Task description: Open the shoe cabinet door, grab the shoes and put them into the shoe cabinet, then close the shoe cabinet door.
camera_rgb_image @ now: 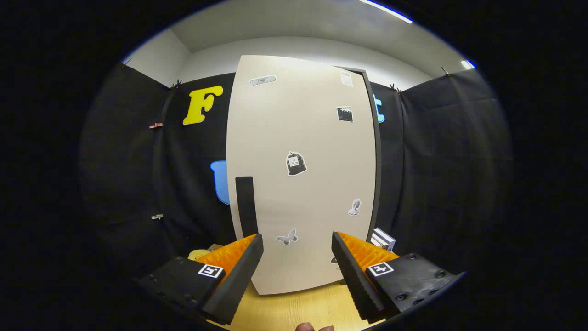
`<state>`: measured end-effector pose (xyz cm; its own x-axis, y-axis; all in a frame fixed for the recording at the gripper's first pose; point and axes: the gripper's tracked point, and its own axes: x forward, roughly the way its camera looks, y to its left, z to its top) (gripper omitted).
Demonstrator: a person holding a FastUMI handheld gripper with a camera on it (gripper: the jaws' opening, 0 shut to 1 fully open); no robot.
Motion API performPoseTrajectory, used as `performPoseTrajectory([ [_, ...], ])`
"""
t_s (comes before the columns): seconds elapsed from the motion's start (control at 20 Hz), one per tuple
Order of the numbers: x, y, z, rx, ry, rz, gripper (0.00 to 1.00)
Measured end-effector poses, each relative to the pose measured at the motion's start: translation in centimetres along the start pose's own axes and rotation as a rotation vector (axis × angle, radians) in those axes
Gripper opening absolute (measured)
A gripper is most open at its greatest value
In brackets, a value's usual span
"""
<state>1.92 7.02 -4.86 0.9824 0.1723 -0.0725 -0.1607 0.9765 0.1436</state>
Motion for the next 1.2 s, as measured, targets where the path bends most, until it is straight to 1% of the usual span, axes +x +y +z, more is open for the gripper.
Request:
performPoseTrajectory([
  [1.2, -0.42, 0.45, 0.15, -0.001, -0.006, 0.003, 0.98],
])
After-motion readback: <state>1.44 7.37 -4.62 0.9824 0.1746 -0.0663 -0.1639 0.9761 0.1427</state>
